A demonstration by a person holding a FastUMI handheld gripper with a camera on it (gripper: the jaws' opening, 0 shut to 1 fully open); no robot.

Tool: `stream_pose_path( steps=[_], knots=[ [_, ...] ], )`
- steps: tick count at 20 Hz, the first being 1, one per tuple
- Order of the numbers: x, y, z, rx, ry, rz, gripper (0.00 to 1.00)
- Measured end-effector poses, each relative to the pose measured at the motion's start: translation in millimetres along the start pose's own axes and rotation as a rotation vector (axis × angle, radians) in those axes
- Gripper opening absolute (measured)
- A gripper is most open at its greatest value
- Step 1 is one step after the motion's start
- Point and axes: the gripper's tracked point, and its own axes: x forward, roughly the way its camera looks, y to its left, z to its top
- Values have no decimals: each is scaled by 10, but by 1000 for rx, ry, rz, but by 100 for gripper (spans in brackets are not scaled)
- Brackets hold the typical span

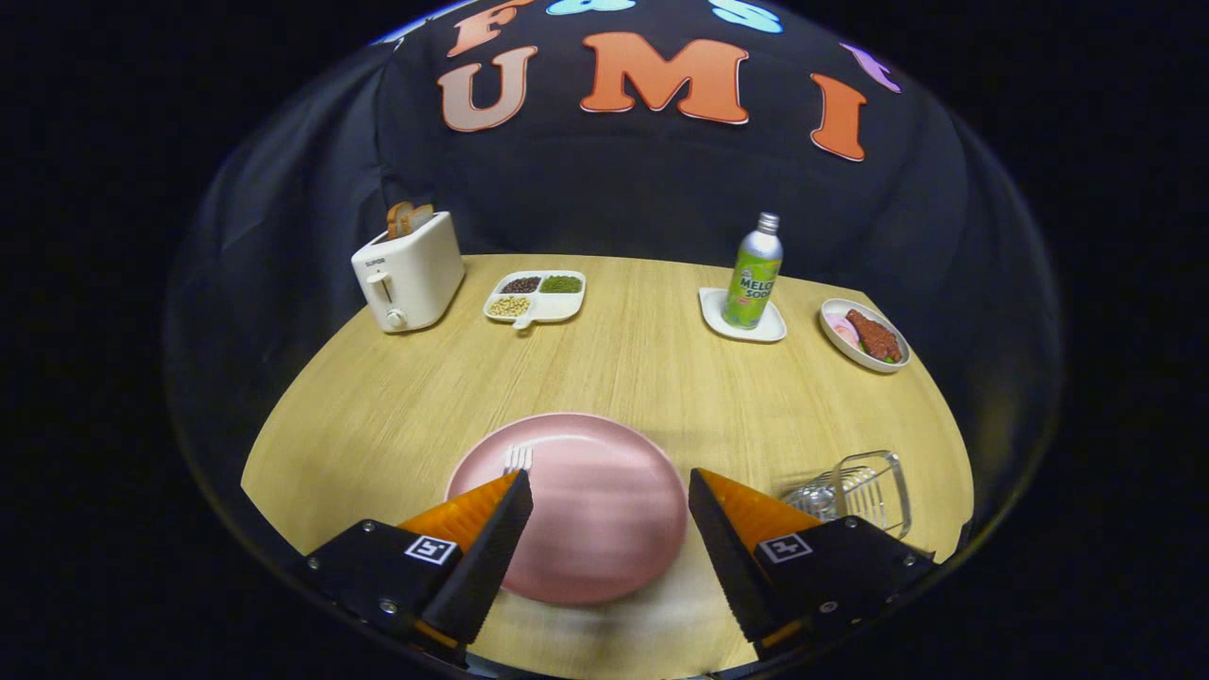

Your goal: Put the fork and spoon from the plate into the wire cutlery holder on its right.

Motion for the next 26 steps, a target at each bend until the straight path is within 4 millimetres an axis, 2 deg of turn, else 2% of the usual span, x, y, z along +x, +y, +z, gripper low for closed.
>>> stream_pose_path(
  steps=[3, 6, 12, 13, 15, 18, 20, 21, 26],
  knots=[
    [109, 311, -175, 16, 13, 40, 100],
    [202, 510, -312, 16, 19, 58, 100],
    [347, 589, -559, 10, 87, 30, 66],
    [360, 598, -582, 8, 96, 36, 56],
    [382, 641, -610, 6, 108, 45, 44],
    [408, 704, -626, 1, 116, 60, 34],
    [367, 673, -598, -5, 113, 47, 12],
    [409, 684, -607, -1, 116, 53, 4],
    [232, 508, -483, 27, 115, 57, 4]
  ],
)
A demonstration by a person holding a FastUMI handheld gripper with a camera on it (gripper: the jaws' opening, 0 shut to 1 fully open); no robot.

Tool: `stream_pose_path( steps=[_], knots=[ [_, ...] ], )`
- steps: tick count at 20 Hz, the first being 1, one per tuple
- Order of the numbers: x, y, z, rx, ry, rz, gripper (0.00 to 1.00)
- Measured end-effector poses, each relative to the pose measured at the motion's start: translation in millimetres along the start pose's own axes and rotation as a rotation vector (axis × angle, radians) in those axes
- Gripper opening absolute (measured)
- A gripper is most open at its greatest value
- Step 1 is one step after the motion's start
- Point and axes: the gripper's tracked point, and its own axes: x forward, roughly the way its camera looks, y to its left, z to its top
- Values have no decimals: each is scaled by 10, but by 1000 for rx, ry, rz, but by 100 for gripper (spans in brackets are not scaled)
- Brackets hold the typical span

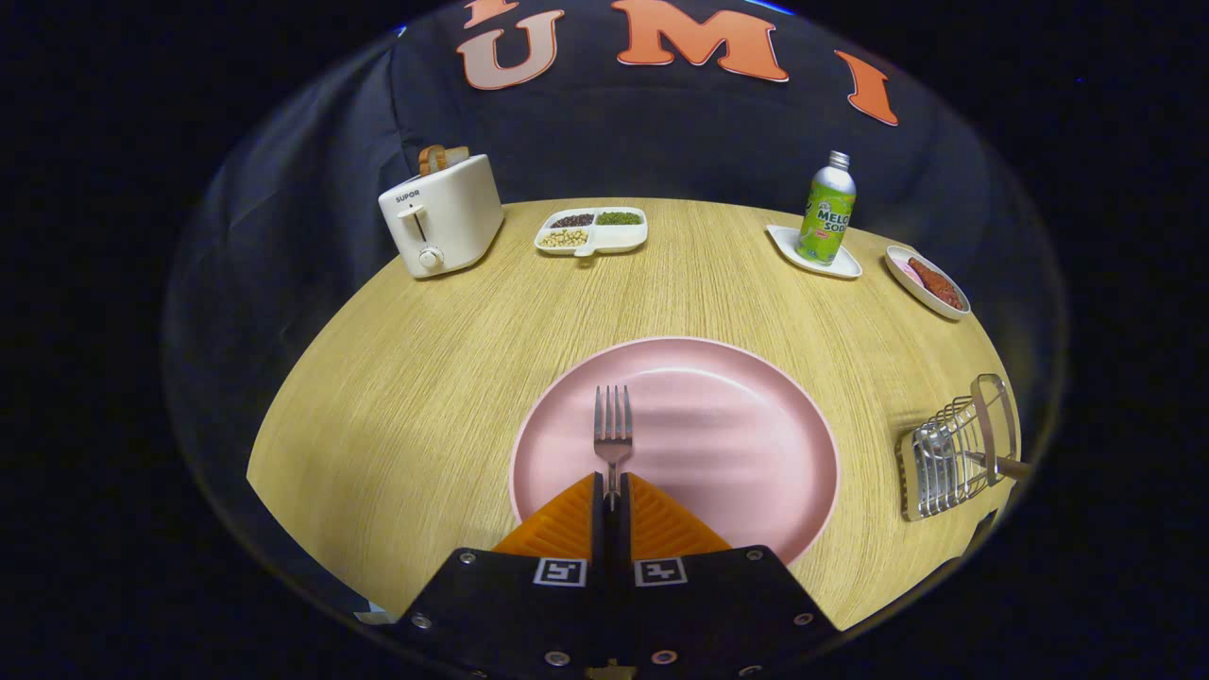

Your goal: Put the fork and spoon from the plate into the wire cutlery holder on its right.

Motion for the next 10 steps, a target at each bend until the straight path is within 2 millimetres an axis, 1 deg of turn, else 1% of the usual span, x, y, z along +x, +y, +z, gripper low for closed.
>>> stream_pose_path(
  steps=[4, 10],
  knots=[
    [-199, -240, 146, 17, -20, -13, 4],
    [-553, -594, 358, -2, -61, -43, 4]
  ],
)
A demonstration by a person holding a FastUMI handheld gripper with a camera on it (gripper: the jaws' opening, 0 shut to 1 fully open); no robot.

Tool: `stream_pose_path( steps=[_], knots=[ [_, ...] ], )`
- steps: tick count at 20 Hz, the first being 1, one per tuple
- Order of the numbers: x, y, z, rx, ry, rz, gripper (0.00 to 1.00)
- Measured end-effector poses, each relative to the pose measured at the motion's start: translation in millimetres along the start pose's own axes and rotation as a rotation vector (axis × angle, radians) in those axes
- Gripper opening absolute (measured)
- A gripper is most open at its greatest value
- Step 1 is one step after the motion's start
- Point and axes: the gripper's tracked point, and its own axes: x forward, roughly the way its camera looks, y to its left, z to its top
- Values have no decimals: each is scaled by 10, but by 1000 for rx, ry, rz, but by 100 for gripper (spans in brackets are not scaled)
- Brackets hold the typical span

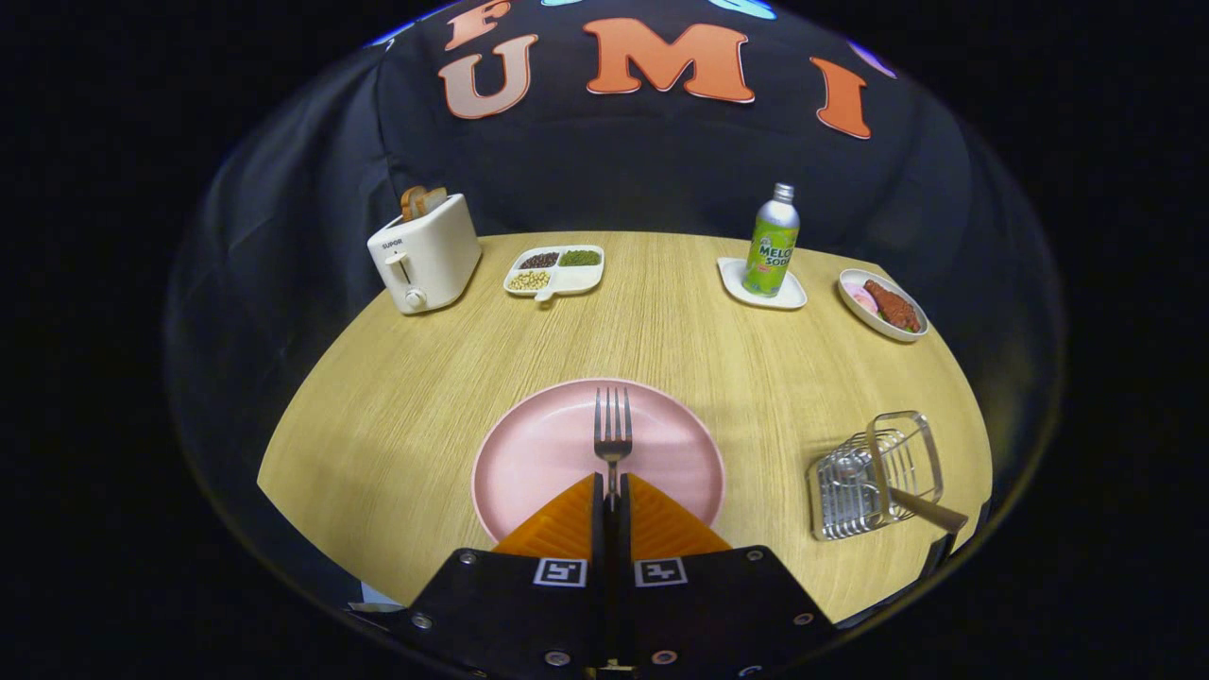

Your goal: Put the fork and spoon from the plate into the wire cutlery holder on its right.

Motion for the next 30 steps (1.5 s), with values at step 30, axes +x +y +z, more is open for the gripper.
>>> stream_pose_path(
  steps=[30],
  knots=[
    [-617, -1906, -170, -115, 393, -157, 2]
  ],
)
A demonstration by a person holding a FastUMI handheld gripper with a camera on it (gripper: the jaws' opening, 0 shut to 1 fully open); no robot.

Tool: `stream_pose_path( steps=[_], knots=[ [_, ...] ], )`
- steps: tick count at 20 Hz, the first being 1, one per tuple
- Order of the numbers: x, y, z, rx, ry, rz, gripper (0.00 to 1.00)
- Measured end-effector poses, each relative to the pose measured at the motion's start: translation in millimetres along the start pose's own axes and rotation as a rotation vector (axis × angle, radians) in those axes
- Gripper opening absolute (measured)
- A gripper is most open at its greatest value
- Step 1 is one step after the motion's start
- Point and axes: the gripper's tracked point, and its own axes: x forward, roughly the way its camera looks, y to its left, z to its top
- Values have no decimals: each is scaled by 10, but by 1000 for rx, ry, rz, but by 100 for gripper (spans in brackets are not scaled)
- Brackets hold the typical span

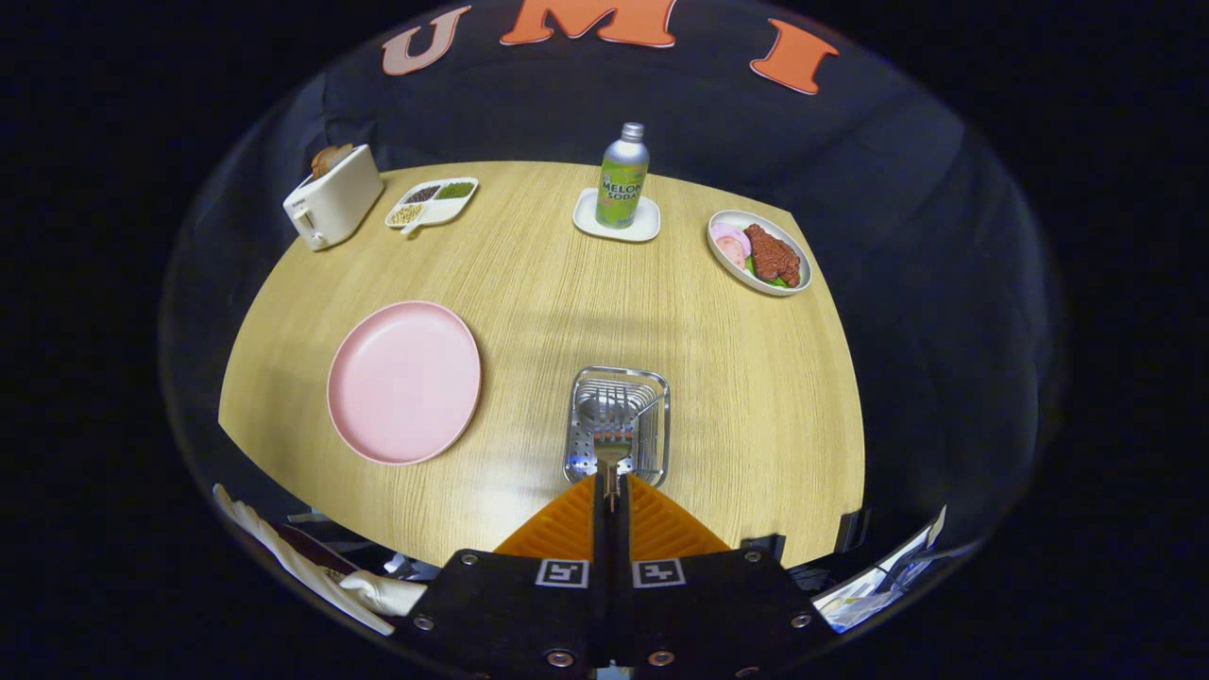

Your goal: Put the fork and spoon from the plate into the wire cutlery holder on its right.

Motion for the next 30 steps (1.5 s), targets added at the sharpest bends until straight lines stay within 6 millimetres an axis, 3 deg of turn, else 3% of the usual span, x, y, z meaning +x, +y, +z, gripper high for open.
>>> stream_pose_path(
  steps=[10, 14, 16, 17, 19, 22, 27, 30],
  knots=[
    [337, 33, 81, 0, 125, 36, 3],
    [342, 30, 141, 30, 98, 38, 8],
    [325, 6, 198, 62, 66, 44, 22],
    [310, 2, 217, 83, 47, 50, 41],
    [246, -13, 276, 130, -6, 57, 69],
    [93, 32, 439, 184, -122, 70, 98],
    [-171, 186, 729, 294, -326, 90, 99],
    [-222, 291, 783, 390, -407, 71, 99]
  ],
)
